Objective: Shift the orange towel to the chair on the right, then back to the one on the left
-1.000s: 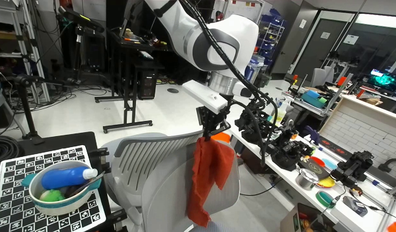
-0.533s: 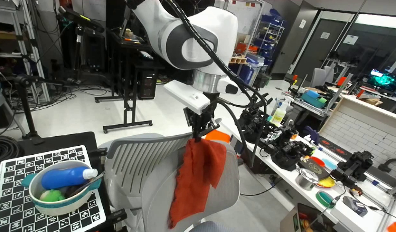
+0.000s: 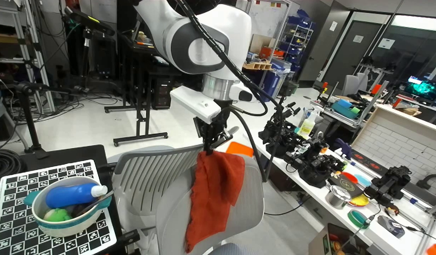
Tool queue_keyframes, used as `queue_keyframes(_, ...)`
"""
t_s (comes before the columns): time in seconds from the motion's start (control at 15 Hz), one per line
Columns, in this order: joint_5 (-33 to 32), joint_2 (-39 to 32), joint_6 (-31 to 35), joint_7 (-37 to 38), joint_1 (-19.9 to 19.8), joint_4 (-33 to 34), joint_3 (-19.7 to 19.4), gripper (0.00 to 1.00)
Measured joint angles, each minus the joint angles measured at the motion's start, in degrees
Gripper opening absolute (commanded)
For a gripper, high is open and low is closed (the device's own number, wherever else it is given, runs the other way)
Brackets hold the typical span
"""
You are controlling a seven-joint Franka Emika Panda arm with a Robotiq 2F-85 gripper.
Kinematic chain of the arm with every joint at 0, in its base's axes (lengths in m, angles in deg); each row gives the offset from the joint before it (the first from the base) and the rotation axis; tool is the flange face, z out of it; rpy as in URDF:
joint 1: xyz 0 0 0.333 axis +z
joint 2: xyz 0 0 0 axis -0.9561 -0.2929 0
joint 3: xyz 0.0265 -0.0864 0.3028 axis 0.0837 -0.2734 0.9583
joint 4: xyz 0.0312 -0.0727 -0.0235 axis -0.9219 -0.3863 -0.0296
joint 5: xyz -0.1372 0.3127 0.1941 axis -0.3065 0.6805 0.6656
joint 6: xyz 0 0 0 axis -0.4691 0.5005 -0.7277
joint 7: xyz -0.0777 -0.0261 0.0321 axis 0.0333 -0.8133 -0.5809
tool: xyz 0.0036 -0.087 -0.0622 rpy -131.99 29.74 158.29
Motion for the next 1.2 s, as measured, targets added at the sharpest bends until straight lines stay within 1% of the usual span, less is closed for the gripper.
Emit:
queue_keyframes(0.67, -0.1, 0.21, 0.04, 0.0, 0.36, -0.25, 0.05, 0.03)
queue_keyframes(0.87, -1.07, 0.34, 0.13, 0.6, 1.55, 0.08, 0.18, 0.03)
queue_keyframes(1.2, -3.4, 0.05, 0.28, 3.71, 4.72, 1.26, 1.34, 0.03)
